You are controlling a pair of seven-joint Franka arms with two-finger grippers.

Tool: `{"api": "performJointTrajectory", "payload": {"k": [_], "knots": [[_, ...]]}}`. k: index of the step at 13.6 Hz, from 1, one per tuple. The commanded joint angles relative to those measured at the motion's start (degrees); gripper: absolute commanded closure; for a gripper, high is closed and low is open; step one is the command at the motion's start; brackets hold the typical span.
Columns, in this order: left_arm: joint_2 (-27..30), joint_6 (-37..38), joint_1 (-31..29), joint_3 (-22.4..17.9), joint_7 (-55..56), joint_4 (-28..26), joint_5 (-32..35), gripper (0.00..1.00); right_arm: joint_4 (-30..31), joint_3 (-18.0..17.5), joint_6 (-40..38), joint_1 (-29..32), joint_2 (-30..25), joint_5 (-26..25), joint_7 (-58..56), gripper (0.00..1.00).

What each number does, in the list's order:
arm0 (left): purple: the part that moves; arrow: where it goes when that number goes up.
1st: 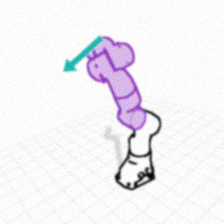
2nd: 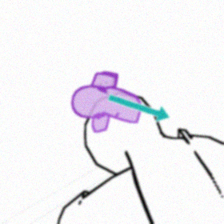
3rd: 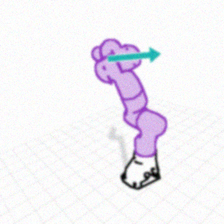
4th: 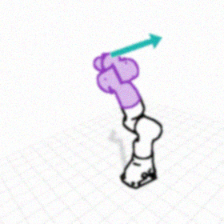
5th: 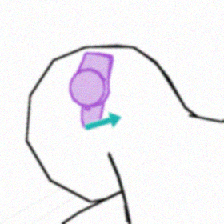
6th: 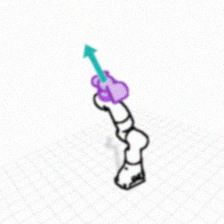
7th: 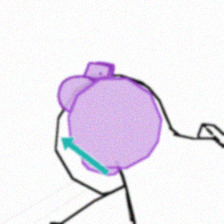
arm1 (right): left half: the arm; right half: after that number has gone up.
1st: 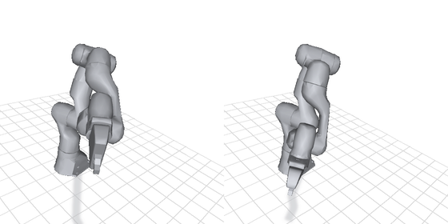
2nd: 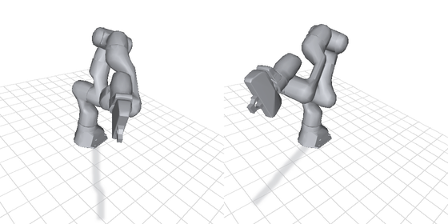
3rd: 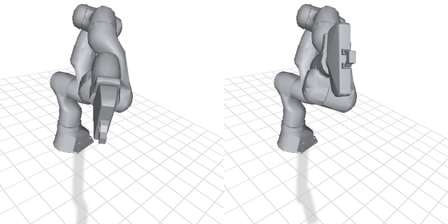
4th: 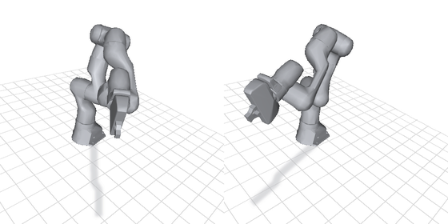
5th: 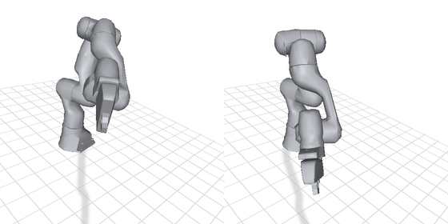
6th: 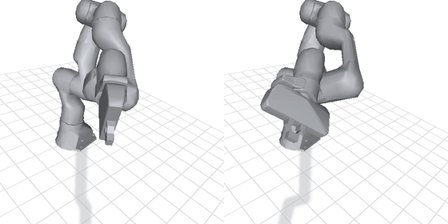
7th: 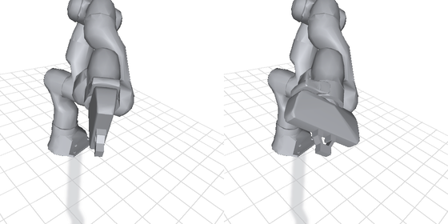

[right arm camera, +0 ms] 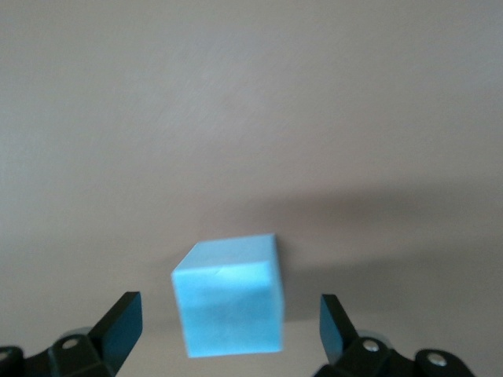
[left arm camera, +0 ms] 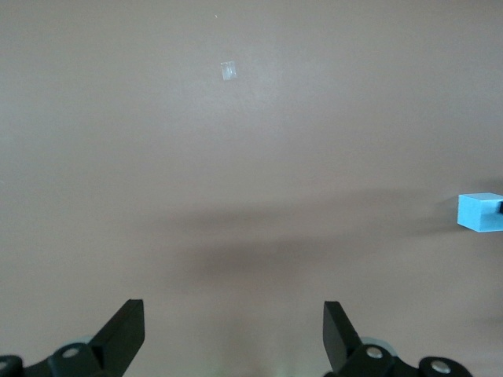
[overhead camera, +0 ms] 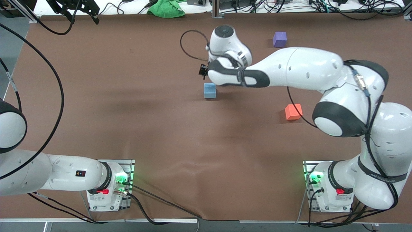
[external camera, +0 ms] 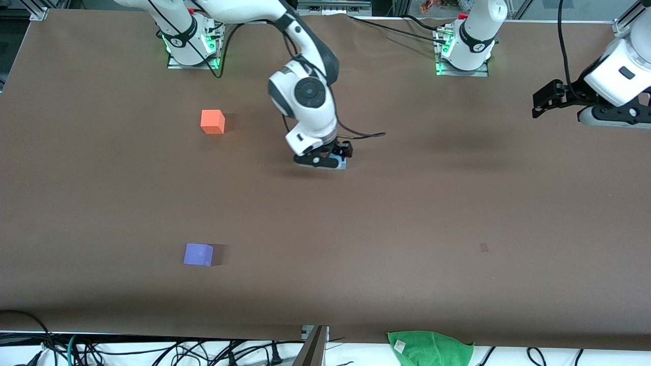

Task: Place blue block between orange and purple blocks
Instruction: 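Raise the left gripper away while the right gripper reaches the cube, then close the right gripper on the light-blue cube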

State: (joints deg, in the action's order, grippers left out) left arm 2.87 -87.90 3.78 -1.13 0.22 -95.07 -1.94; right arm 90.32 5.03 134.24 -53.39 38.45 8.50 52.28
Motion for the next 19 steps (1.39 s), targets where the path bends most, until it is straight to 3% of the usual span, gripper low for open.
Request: {"api": "performJointTrajectory", "payload": {"k": [1, 4, 8, 17, 19], "knots": [[0.3, -0.5, 1.2, -0.5, -1.1, -0.1, -1.1, 0.0, -2.1, 0.9, 2.0, -2.8, 1.3, -0.8, 2.3, 0.0], [0.1, -0.6, -5.7, 7.4, -1.5, 0.4, 1.3, 0.0, -1.7, 0.9, 1.6, -3.7, 1.5, -5.2, 2.0, 0.0], [0.1, -0.4, -5.8, 7.3, -1.5, 0.6, 1.4, 0.0, -1.8, 1.0, 1.6, -3.6, 2.6, -9.7, 2.0, 0.0], [-1.3, -0.3, -6.2, 7.7, -1.9, 2.5, 1.2, 0.0, -1.7, 1.0, 2.7, -3.7, 6.3, -10.2, 3.0, 0.01], [-1.3, -0.3, -5.8, 7.7, -1.9, 2.6, 1.2, 0.0, -1.7, 1.0, 2.7, -3.6, 6.3, -10.0, 3.2, 0.11]]}}
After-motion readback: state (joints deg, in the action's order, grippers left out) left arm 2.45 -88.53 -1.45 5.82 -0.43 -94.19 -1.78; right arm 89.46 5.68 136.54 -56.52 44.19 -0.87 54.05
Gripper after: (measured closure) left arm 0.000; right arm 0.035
